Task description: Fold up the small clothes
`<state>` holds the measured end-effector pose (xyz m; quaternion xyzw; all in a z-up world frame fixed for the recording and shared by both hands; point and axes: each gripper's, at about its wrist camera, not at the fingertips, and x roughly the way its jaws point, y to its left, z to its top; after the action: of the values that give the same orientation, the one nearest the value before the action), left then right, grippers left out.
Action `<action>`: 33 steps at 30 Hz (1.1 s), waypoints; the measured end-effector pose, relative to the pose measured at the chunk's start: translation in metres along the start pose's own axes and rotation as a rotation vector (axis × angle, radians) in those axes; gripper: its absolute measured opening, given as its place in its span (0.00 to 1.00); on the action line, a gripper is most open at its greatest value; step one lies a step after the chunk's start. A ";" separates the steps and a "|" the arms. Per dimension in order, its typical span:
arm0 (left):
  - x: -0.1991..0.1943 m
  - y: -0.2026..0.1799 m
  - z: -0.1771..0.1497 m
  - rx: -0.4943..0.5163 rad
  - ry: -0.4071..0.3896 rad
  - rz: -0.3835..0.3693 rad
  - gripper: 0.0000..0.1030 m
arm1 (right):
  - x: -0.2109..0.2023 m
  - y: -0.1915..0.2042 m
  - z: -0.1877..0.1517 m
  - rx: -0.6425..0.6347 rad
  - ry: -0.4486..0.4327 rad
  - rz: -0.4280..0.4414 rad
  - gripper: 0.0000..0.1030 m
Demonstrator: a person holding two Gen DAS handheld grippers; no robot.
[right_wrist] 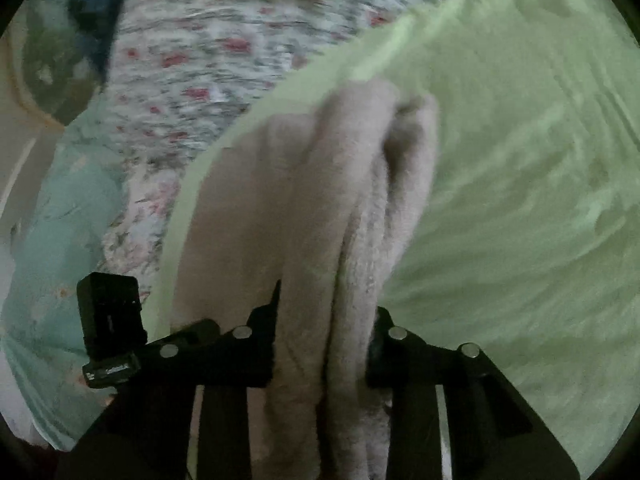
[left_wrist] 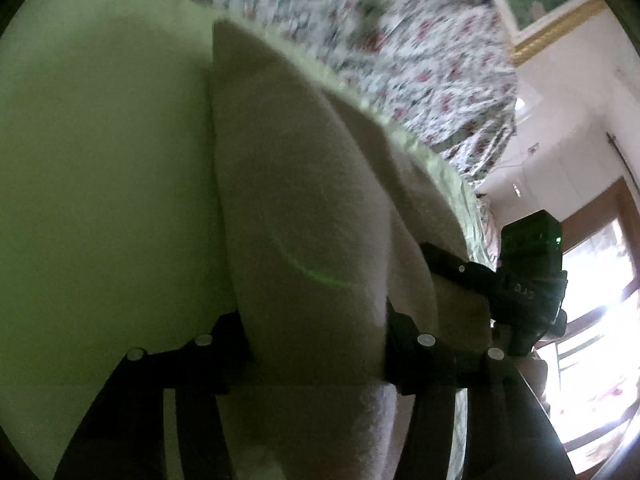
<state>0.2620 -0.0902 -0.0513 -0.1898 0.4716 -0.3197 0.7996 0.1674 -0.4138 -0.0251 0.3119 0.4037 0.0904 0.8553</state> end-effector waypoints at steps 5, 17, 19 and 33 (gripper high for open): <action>-0.101 0.012 -0.033 0.067 -0.086 0.053 0.53 | 0.009 0.069 -0.043 -0.095 -0.002 0.101 0.29; -0.164 0.115 -0.122 -0.047 -0.047 0.205 0.64 | 0.099 0.138 -0.137 -0.178 0.108 0.109 0.33; -0.170 0.118 -0.124 -0.085 -0.066 0.181 0.72 | 0.098 0.132 -0.138 -0.151 0.103 0.110 0.41; -0.198 0.131 -0.076 -0.163 -0.238 0.329 0.70 | 0.103 0.144 -0.061 -0.121 0.022 0.009 0.36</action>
<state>0.1694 0.1410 -0.0421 -0.2107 0.4227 -0.1214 0.8730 0.2039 -0.2307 -0.0325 0.2603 0.4055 0.1222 0.8677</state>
